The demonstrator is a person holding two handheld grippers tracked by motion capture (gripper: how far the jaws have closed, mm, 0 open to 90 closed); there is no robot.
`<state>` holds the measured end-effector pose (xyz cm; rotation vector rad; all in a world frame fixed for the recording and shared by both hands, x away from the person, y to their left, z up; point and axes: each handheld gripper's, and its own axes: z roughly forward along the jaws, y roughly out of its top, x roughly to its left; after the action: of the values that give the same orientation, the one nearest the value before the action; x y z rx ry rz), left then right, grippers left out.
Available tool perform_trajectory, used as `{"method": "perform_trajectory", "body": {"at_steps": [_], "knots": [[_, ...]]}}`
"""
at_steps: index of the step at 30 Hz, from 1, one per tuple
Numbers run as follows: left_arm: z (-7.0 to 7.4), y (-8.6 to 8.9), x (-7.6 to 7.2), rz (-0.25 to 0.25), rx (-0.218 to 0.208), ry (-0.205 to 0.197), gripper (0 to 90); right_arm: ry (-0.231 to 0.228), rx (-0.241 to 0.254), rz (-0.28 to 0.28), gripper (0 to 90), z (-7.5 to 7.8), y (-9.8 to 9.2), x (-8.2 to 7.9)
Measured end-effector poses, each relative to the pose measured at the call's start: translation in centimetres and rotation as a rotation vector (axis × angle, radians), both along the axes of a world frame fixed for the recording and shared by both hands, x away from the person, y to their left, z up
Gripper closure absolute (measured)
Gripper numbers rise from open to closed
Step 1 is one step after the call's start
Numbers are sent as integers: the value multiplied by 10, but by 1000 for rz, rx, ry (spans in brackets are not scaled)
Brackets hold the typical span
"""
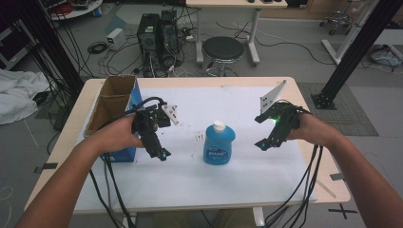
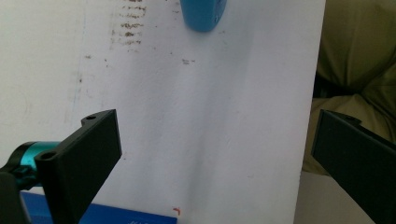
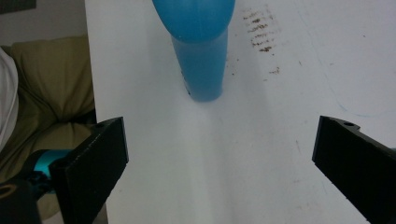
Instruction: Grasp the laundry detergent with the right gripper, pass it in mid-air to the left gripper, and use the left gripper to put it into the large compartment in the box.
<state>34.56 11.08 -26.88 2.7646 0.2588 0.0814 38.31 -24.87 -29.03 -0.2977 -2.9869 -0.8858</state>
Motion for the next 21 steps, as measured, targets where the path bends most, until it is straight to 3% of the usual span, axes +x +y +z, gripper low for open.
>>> {"method": "perform_trajectory", "body": {"at_steps": [13, 21], "knots": [[-6, 0, 1, 1, -12, 3, 16, 6, 147, -13, 24, -26, -2, -6], [-7, -1, 3, 1, -9, 6, 16, 10, 211, -22, 24, -42, 1, -8]]}}
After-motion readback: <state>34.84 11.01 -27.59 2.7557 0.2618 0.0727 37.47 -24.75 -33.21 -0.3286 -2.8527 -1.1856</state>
